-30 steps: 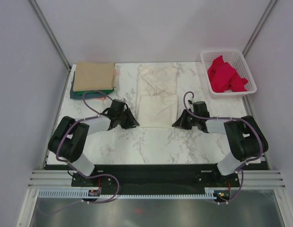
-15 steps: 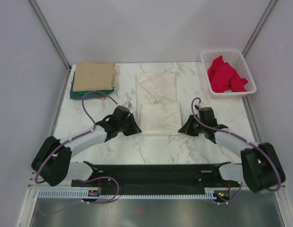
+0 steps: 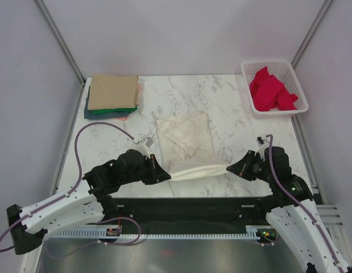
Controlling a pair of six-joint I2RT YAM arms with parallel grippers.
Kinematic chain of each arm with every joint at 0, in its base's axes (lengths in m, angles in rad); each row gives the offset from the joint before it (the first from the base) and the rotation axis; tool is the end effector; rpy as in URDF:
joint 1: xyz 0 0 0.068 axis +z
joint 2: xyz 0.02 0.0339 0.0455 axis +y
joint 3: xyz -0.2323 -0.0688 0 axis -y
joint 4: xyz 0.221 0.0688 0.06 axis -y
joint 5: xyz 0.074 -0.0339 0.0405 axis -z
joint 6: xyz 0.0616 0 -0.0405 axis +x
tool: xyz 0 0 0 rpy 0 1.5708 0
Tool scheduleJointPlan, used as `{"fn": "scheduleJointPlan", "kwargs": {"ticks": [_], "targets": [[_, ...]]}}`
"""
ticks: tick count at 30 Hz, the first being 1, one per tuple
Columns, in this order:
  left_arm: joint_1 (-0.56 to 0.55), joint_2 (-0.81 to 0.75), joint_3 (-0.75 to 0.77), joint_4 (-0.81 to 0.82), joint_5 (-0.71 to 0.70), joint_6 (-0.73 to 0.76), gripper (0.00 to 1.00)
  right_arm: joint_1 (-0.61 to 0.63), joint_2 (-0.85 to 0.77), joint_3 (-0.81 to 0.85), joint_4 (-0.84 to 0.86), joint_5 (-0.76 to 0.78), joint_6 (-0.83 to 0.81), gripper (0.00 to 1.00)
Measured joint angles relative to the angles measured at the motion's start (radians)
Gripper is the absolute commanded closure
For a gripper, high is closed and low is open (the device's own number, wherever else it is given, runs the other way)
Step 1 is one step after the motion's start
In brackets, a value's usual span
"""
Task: Fold and stack the t-shirts
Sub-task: Fold the tshirt
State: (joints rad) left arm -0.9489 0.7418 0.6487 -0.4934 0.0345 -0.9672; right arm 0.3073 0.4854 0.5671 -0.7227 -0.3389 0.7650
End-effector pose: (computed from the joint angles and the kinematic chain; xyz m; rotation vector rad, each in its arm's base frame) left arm 0.1074 -0.1534 0.2346 0.0002 2.3879 -1.0710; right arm 0.1232 0.0606 0.2207 0.3346 2.3200 0.9419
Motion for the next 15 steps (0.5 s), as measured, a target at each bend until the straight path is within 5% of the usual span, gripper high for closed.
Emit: {"fn": "scheduleJointPlan", "kwargs": {"ticks": [8, 15], "targets": [[-0.142, -0.055, 0.04, -0.108, -0.061, -0.108, 0.98, 0.003, -0.063, 0.166, -0.219, -0.013, 0.036, 1.0], [-0.144, 0.018, 0.233, -0.237, -0.195, -0.098, 0.98, 0.003, 0.139, 0.28, -0.217, 0.003, 0.005, 1.0]]}}
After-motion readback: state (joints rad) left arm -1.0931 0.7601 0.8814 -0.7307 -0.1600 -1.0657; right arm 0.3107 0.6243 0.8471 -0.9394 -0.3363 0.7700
